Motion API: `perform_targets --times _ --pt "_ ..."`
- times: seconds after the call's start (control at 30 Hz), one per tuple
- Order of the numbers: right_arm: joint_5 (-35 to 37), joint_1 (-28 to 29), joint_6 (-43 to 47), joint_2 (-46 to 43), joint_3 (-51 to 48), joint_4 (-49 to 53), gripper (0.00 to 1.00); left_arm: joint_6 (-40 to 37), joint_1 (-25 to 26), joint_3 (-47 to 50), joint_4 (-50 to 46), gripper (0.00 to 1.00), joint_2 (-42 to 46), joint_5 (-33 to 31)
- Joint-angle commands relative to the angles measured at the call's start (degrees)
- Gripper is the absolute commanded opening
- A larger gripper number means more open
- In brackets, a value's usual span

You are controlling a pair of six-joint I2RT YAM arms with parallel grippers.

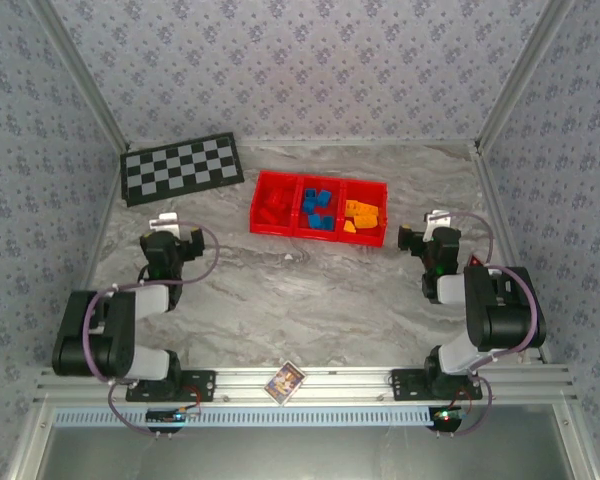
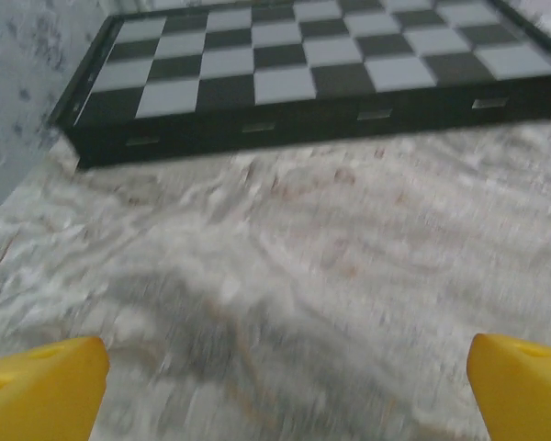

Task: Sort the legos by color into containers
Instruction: Reset both arms

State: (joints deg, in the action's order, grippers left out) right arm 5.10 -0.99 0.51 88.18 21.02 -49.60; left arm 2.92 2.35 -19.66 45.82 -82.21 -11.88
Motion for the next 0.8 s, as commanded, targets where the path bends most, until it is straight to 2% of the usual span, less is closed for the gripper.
perform_targets --times 0.0,0.03,0.1,0.17,0.2,0.27,0.77 --pt "-0.3 -0.1 0.6 -0.3 0.6 0.2 1.00 -1.9 -1.5 1.4 13.9 1.00 -7.4 4.6" --pt "-0.4 -0.1 0.7 -0.3 0.7 0.2 1.00 -1.8 -1.9 -0.2 4.3 1.00 -3.7 6.5" --pt "-0.3 -0.1 0.6 -0.2 0.6 0.2 1.00 -3.1 -2.2 -0.7 9.7 1.00 -7.1 10.2" --pt "-0.4 -0.1 0.6 -0.2 0.7 0.2 1.00 -2.8 -2.3 -3.0 1.3 1.00 -4.9 9.8" --pt "-0.4 -0.1 0.6 -0.2 0.6 0.2 1.00 -2.5 -2.3 -2.7 4.8 1.00 -6.5 8.8" --pt "-0.4 -0.1 0.6 -0.2 0.7 0.2 1.00 -1.9 -2.3 -3.6 0.8 1.00 -5.3 7.3" --pt "-0.4 -0.1 0.7 -0.2 0.7 0.3 1.00 -2.1 -1.7 -3.2 2.3 1.00 -5.6 5.7"
